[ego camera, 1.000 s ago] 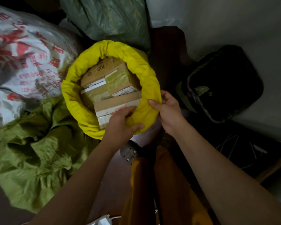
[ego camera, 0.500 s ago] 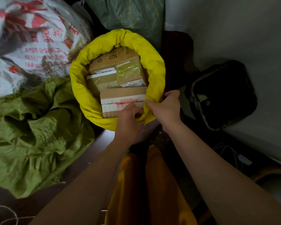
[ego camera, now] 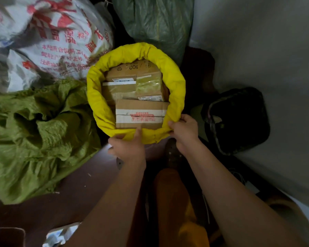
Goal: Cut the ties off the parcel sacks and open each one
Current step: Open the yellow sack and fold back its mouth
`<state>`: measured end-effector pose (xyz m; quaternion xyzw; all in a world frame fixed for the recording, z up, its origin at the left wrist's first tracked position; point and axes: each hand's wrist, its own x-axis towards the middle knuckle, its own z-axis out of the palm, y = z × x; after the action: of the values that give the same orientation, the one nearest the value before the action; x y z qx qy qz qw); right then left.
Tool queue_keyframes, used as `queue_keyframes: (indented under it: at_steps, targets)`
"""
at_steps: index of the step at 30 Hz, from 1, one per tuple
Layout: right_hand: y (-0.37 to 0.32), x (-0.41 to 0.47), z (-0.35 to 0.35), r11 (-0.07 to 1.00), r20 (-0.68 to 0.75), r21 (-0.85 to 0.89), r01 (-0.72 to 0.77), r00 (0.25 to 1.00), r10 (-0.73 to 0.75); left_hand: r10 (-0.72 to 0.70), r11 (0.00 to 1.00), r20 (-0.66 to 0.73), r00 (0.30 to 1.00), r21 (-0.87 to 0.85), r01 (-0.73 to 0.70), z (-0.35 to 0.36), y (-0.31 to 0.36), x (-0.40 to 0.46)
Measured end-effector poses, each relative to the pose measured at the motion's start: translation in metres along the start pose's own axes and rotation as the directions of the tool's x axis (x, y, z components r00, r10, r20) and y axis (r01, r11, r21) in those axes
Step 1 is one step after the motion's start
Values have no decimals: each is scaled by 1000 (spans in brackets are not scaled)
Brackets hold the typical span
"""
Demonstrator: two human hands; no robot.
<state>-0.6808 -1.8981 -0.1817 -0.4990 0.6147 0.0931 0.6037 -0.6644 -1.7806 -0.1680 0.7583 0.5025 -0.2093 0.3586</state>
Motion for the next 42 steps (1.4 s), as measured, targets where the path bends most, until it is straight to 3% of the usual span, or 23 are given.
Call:
queue_keyframes:
  at_steps: [5,10,15,18,22,29,34,37,39,42]
  targets:
    - [-4,-1,0,989,148,142,-35,989,13,-169,922,-31,985,-358,147,10,6,-1]
    - [-5,3,0,978,254,201,-58,967,6,-294,604,290,911,-683,412,2,0,7]
    - [-1,7,2,964,278,245,-102,960,31,-263,616,351,899,-656,436,1,-5,13]
    - [-1,10,-1,935,352,316,-159,935,40,-239,538,459,856,-671,510,8,-8,22]
    - [-4,11,-3,878,511,392,-274,859,40,-124,427,486,865,-761,488,3,0,36]
    - [22,-5,12,882,509,320,-345,848,147,-118,512,453,884,-735,445,-20,-19,45]
    - [28,-7,13,897,453,286,-337,872,183,-49,738,439,897,-590,328,-27,-35,24]
    - [28,-6,7,913,409,248,-324,889,205,-45,733,409,911,-606,309,-13,-43,10]
    - [26,-4,6,939,325,176,-297,918,229,-82,698,350,933,-648,305,-4,-47,3]
    - [20,5,2,980,24,-57,-190,981,192,-113,653,314,943,-692,309,7,-59,-4]
